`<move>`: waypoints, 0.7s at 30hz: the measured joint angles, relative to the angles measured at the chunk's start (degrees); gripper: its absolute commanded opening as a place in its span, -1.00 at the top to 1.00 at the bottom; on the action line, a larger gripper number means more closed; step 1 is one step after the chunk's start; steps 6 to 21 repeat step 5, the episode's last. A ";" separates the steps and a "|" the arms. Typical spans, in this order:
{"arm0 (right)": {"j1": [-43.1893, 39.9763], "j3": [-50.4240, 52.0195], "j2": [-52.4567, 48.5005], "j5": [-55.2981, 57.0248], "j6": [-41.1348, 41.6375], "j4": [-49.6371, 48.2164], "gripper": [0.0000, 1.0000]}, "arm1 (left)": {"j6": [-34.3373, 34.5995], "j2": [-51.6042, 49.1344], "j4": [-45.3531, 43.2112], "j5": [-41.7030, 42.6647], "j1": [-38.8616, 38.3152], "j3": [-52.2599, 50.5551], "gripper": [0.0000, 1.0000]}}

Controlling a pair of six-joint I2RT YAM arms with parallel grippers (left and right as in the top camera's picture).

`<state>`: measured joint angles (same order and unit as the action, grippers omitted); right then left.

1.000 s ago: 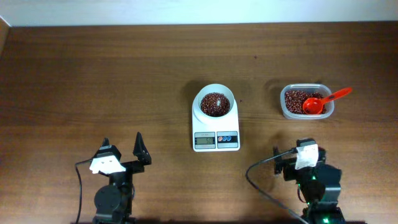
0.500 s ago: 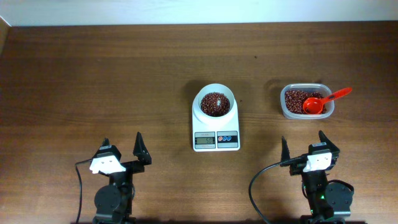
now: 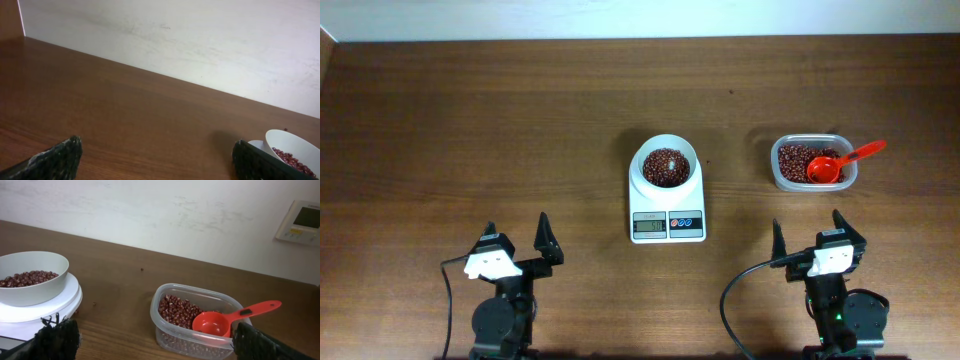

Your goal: Scoop item into bowl and weigh 50g on scale

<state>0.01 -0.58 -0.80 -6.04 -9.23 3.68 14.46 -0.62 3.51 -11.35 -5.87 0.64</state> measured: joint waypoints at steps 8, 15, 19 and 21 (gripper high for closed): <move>0.00 0.00 0.00 0.00 -0.02 0.00 -0.98 | 0.02 0.00 0.00 0.00 0.02 0.00 -0.97; 0.00 0.00 0.00 0.00 -0.02 0.00 -0.98 | 0.02 0.00 0.00 0.00 0.02 0.00 -0.97; 0.00 0.00 0.00 0.00 -0.02 0.00 -0.98 | 0.02 0.00 0.00 0.00 0.02 0.00 -0.97; 0.00 0.00 0.00 0.00 -0.02 0.00 -0.98 | 0.02 0.00 0.00 0.00 0.02 0.00 -0.97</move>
